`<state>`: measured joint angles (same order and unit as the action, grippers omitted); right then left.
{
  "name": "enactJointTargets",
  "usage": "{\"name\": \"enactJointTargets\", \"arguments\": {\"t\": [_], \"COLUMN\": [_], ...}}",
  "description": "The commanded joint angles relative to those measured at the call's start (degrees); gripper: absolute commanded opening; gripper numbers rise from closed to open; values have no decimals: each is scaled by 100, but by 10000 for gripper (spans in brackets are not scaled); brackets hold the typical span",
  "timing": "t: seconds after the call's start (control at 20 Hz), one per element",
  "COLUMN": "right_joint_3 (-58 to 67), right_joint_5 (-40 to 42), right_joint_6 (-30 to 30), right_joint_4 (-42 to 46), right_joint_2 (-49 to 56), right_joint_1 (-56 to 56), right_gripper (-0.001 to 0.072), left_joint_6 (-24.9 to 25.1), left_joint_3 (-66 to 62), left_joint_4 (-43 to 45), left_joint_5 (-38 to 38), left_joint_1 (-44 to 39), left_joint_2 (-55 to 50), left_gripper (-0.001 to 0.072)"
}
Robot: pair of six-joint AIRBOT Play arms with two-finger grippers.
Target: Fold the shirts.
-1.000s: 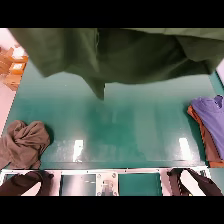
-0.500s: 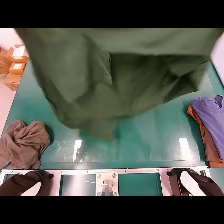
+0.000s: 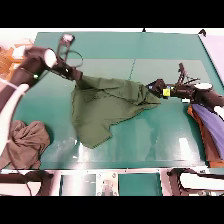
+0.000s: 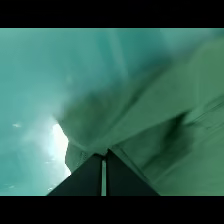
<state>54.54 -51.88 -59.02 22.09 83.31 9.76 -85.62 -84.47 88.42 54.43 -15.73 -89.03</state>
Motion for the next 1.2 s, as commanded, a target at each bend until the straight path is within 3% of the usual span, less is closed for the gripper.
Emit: {"name": "enactJointTargets", "arguments": {"t": [0.0,0.1,0.2,0.25,0.35,0.65,0.9,0.95,1.05,1.1,1.15], "right_joint_3": [516,914,953,920,844,1075,2273,2553,2951,3042,3143], "right_joint_5": [-1036,-1880,-2103,-2057,-1725,-1038,-844,-844,-859,-857,-894], "right_joint_6": [120,52,-177,-262,-664,-835,-992,-1139,-1298,-1294,-1296], "right_joint_4": [0,0,42,223,951,1281,848,857,859,866,879], "right_joint_2": [579,494,369,367,420,1224,2232,2417,2660,2669,2645], "right_joint_1": [643,1255,1727,1834,1788,990,170,81,4,13,63], "right_gripper": [437,431,433,438,546,545,544,504,126,21,15], "left_joint_6": [59,61,66,61,61,68,175,177,212,214,214], "left_joint_3": [72,-87,-341,-437,-542,-540,-540,-540,-540,-540,-544], "left_joint_4": [166,348,417,358,103,-103,-107,-105,-103,-92,-4], "left_joint_5": [20,236,459,466,531,697,608,614,614,616,623], "left_joint_1": [2,2,57,129,308,632,632,632,632,632,632], "left_joint_2": [-573,-570,-570,-570,-568,-568,-568,-568,-568,-568,-566], "left_gripper": [25,25,25,25,26,26,26,25,26,25,25]}}
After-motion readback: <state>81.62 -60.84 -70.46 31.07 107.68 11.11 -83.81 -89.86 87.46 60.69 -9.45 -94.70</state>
